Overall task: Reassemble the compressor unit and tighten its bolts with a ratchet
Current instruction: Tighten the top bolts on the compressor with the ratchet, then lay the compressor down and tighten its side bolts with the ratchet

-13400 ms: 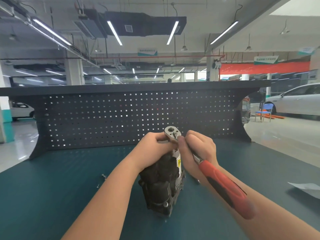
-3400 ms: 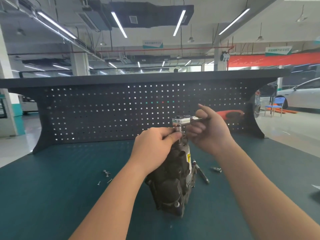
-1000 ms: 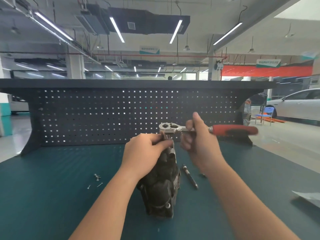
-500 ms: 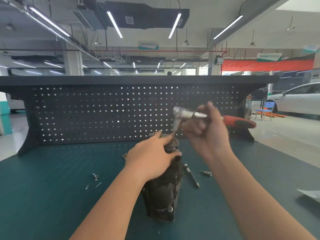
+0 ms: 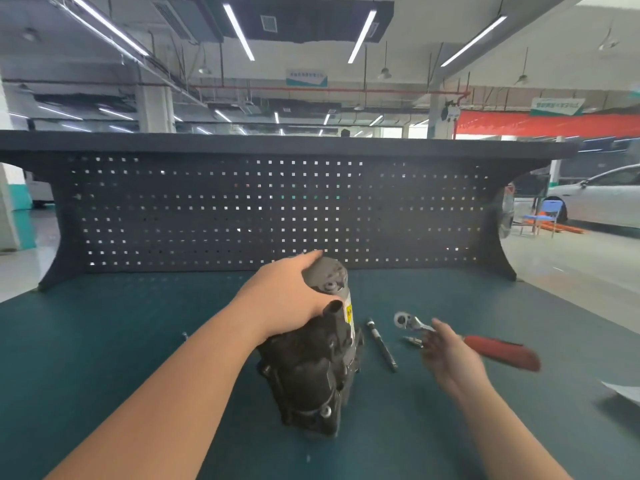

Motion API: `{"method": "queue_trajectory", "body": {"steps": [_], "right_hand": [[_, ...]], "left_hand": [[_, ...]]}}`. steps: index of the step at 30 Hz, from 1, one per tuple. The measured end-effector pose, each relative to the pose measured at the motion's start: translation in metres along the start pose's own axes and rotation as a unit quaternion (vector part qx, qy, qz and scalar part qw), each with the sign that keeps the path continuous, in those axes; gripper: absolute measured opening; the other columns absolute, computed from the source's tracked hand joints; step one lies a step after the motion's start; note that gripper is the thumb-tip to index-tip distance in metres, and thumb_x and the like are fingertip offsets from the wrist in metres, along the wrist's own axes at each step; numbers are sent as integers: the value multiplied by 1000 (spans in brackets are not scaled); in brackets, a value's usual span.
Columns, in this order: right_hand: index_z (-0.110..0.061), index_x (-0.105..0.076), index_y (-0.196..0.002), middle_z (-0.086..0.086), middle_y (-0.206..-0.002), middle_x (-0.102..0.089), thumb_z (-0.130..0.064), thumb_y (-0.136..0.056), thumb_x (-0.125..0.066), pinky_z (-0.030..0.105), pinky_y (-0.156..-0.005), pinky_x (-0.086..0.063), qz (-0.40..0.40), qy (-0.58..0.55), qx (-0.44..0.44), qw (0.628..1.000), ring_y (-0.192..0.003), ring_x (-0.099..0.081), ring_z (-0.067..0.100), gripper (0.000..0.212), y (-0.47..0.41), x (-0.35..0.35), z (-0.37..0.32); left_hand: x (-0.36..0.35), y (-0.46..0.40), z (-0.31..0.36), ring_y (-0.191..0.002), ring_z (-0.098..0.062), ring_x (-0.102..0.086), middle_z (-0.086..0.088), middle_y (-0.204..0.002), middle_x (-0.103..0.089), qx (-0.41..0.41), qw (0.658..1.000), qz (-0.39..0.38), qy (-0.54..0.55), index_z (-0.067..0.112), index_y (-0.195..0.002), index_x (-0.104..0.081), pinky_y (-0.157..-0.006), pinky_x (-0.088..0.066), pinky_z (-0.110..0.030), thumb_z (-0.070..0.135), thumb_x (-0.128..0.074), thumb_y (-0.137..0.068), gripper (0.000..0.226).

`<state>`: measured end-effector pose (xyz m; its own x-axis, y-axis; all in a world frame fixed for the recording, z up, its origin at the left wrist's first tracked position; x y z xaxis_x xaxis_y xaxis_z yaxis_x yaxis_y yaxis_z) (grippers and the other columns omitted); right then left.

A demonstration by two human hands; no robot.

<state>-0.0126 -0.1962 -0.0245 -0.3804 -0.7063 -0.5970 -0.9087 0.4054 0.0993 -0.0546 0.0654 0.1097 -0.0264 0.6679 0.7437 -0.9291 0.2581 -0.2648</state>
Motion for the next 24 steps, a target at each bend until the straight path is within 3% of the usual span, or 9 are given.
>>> {"method": "queue_trajectory", "body": {"steps": [4, 7, 9, 11, 15, 16, 18, 20, 24], "right_hand": [[-5, -56, -95, 5, -58, -65, -9, -92, -61, 25, -55, -39, 55, 23, -9, 998, -57, -59, 16, 8, -6, 10, 9], [-7, -55, -112, 10, -69, -68, -9, -91, -63, 37, -84, -50, 65, 41, -34, 997, -76, -64, 23, 22, -6, 12, 14], [-7, -54, -109, 10, -69, -70, -10, -90, -64, 36, -76, -51, 69, 49, -41, 996, -71, -65, 21, 22, -6, 12, 16], [-8, -52, -108, 11, -77, -69, -13, -91, -63, 29, -63, -47, 75, 32, -56, 995, -68, -65, 19, 20, -7, 9, 17], [-9, -50, -111, 11, -91, -68, -17, -94, -58, 26, -63, -48, 81, 29, -78, 993, -64, -67, 17, 21, -17, 8, 23], [-6, -52, -116, 13, -99, -69, -17, -95, -56, 26, -65, -49, 77, 26, -84, 993, -70, -69, 19, 25, -17, 7, 25], [1, -49, -130, 19, -123, -63, -17, -98, -51, 21, -67, -52, 64, 1, -99, 993, -100, -66, 27, 37, -18, 7, 25], [5, -47, -134, 23, -131, -56, -14, -100, -46, 15, -57, -53, 64, -26, -107, 992, -118, -58, 32, 39, -18, 6, 23], [0, -53, -127, 16, -112, -67, -16, -98, -45, 26, -63, -45, 59, 4, -120, 991, -85, -65, 21, 34, -18, 3, 27]], "left_hand": [[13, 1, -18, -116, -11, -55, 14, -134, -57, 8, 999, 25, 30, 44, -145, -40, -94, -45, -28, 44, -79, -73, 82], [24, 9, -44, -104, -7, -66, 16, -119, -68, 32, 989, 35, 140, 40, -139, -50, -86, -50, -23, 38, -86, -67, 81], [27, 18, -68, -92, -3, -71, 15, -105, -74, 51, 971, 59, 228, 36, -133, -57, -74, -50, -17, 26, -84, -71, 68], [25, 30, -96, -85, -3, -72, 13, -98, -76, 80, 945, 105, 298, 31, -126, -63, -72, -50, -21, 19, -77, -74, 55], [0, 57, -148, -74, -12, -74, -1, -91, -77, 157, 882, 168, 412, 23, -114, -69, -56, -55, -19, 19, -67, -82, 32], [-7, 62, -156, -74, -15, -74, -4, -91, -77, 169, 871, 175, 428, 22, -112, -69, -56, -55, -20, 18, -65, -86, 27], [-17, 63, -166, -80, -21, -74, -8, -96, -77, 176, 858, 172, 451, 21, -108, -72, -68, -56, -31, 19, -62, -88, 23], [-21, 57, -170, -86, -24, -74, -10, -99, -76, 176, 858, 159, 456, 22, -107, -73, -77, -52, -36, 21, -61, -89, 22], [-31, 45, -166, -83, -22, -74, -8, -96, -77, 182, 867, 116, 450, 21, -102, -76, -68, -52, -31, 24, -59, -91, 20]]}}
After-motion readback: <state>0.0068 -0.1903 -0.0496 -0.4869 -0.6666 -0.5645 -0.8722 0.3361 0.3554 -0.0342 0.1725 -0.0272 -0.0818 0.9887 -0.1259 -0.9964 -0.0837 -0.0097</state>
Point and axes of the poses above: each hand's wrist, its own y-axis away from the middle knuckle, its own x-axis out of the back of the hand, z = x × y, the point moved 1 cm from there along -y, towards the middle knuckle
